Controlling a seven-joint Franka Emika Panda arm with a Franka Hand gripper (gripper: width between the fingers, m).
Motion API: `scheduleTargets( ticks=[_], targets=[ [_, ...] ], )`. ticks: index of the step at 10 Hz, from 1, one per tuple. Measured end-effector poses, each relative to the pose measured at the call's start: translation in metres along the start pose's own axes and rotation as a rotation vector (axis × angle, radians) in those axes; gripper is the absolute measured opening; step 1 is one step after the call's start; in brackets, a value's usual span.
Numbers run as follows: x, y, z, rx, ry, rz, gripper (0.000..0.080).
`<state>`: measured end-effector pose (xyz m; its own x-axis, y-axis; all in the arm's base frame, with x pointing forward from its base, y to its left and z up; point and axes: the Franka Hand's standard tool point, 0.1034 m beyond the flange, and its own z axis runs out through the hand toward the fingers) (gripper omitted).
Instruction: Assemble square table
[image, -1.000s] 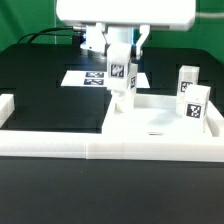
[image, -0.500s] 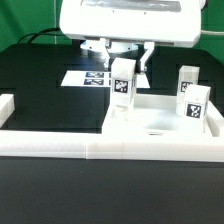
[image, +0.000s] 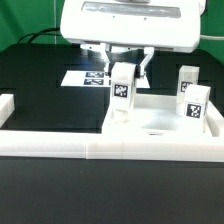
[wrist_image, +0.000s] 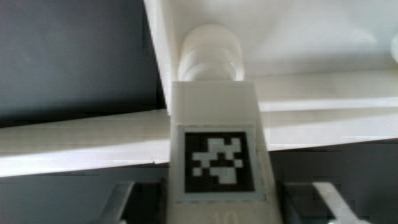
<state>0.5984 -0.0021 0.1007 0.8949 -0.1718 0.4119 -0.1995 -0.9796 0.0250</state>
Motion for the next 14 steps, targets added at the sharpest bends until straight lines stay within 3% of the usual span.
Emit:
scheduleTargets(
  ticks=[5,10,14],
  targets=[
    [0.004,-0.005,0.011,-0.006,0.002,-0.013,0.0291],
    [-0.005,-0.007,0.014,-0.007,0.053,-0.027,0.0291],
    [0.002,0.001,0.017,-0.020,0.105,-0.055,0.0291]
  ],
)
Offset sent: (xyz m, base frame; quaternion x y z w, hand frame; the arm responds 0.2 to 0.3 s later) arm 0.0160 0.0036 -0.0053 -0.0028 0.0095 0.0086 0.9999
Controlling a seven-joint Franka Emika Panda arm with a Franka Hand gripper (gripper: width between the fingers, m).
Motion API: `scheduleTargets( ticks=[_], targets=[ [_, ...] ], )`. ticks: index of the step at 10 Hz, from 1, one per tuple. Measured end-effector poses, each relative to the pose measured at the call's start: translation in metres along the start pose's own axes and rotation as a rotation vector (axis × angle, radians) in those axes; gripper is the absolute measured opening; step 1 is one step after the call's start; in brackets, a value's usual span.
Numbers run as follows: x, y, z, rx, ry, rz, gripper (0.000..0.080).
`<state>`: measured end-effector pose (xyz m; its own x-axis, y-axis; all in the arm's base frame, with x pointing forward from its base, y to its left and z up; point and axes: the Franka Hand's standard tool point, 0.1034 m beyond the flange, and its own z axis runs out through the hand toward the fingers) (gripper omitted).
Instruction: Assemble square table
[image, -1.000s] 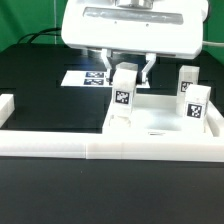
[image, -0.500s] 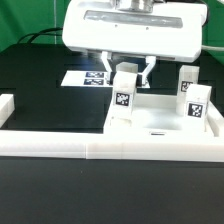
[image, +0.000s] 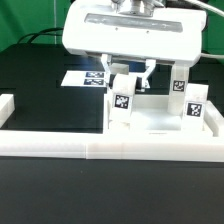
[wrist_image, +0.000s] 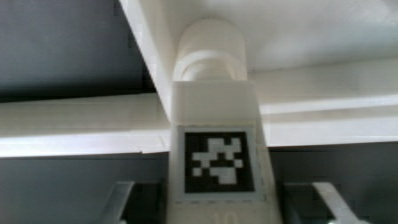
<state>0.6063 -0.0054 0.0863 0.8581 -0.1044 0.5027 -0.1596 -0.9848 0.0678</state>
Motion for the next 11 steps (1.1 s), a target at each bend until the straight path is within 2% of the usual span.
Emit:
scheduleTargets(
  ticks=[2,3,4,5,11],
  targets=[
    [-0.0003,-0.0010,0.0001,0.001,0.000,-0.003,0.0296],
    [-0.0003,-0.0009,0.0001,0.001,0.000,-0.004,0.0513],
    [-0.0003,-0.0009,0.0001,0.001,0.000,-0.005,0.0513],
    [-0.0003,-0.0009,0.0001,0.001,0.000,-0.005,0.0624],
    [-0.0004,-0.0009,0.0001,0.001,0.000,-0.006,0.0649]
  ],
)
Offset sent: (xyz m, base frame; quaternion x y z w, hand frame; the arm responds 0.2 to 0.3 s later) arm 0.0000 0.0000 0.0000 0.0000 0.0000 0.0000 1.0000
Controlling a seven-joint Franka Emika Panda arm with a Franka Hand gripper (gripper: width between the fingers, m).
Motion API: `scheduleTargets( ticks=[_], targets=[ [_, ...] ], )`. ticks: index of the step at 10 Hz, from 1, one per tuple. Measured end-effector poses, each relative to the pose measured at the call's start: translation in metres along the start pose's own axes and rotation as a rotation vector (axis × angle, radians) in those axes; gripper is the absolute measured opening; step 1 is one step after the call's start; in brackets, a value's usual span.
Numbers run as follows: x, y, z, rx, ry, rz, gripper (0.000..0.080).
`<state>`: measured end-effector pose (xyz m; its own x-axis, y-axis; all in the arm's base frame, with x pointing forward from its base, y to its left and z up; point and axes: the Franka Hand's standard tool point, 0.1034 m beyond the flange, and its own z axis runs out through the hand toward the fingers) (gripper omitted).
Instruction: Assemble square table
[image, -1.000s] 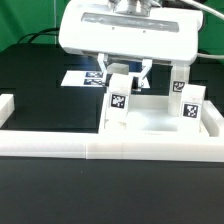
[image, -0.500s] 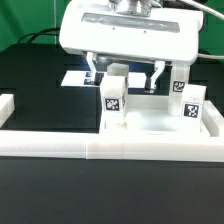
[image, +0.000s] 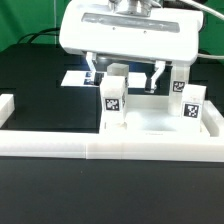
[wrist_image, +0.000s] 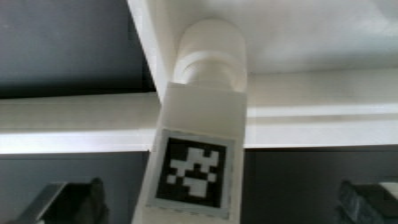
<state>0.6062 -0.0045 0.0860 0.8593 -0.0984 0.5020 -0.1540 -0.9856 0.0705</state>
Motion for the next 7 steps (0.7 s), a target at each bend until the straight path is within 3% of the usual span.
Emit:
scheduleTargets(
  ticks=[2,4,5,6,7],
  targets=[
    [0.001,0.002,0.000,0.000,-0.019,-0.009,0.0649],
    [0.021,0.015,-0.018,0.021,-0.095,-0.005,0.0649],
    [0.031,0.021,-0.022,0.038,-0.175,0.009,0.0649],
    [0.045,0.025,-0.025,0.041,-0.170,0.014,0.0649],
    [0.045,0.027,-0.025,0.049,-0.220,0.021,0.0649]
  ],
)
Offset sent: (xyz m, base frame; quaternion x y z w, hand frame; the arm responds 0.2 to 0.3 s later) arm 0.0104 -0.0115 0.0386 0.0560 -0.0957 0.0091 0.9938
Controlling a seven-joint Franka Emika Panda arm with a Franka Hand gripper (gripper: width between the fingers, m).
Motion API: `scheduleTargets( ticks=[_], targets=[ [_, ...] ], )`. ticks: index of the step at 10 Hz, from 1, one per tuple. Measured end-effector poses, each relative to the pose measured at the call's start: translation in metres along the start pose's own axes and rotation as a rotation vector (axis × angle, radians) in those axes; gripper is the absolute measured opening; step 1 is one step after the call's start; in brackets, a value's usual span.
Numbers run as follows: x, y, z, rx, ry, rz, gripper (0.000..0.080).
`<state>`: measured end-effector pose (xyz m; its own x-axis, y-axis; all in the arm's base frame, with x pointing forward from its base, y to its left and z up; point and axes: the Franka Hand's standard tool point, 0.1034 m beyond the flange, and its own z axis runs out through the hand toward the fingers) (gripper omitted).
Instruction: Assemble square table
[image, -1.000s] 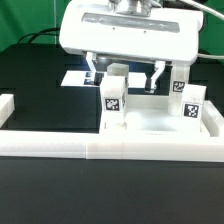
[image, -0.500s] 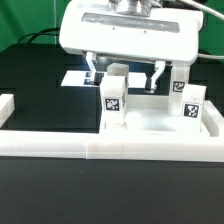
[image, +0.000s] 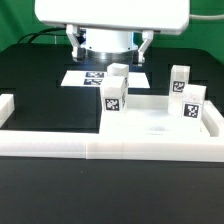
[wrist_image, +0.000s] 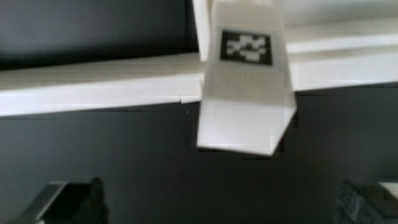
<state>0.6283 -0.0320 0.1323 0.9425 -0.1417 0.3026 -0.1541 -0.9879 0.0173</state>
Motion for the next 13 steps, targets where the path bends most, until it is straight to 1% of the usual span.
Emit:
scheduleTargets(
  ticks=[1,2,3,4,6,8,10,11,12,13],
  targets=[
    [0.000,0.000,-0.003,0.021,-0.135,0.021,0.0649],
    [-0.001,-0.005,-0.006,0.033,-0.270,0.050,0.0649],
    [-0.001,-0.007,-0.004,0.041,-0.357,0.059,0.0649],
    [0.002,-0.008,-0.001,0.039,-0.379,0.056,0.0649],
    [0.002,-0.012,0.010,0.033,-0.352,0.047,0.0649],
    [-0.001,-0.016,0.025,0.020,-0.339,0.053,0.0649],
    [-0.005,-0.015,0.035,0.012,-0.338,0.053,0.0649],
    [-0.008,-0.013,0.043,0.005,-0.329,0.052,0.0649],
    [-0.013,-0.011,0.048,0.000,-0.327,0.054,0.0649],
    [-0.014,-0.011,0.048,-0.001,-0.329,0.061,0.0649]
  ],
)
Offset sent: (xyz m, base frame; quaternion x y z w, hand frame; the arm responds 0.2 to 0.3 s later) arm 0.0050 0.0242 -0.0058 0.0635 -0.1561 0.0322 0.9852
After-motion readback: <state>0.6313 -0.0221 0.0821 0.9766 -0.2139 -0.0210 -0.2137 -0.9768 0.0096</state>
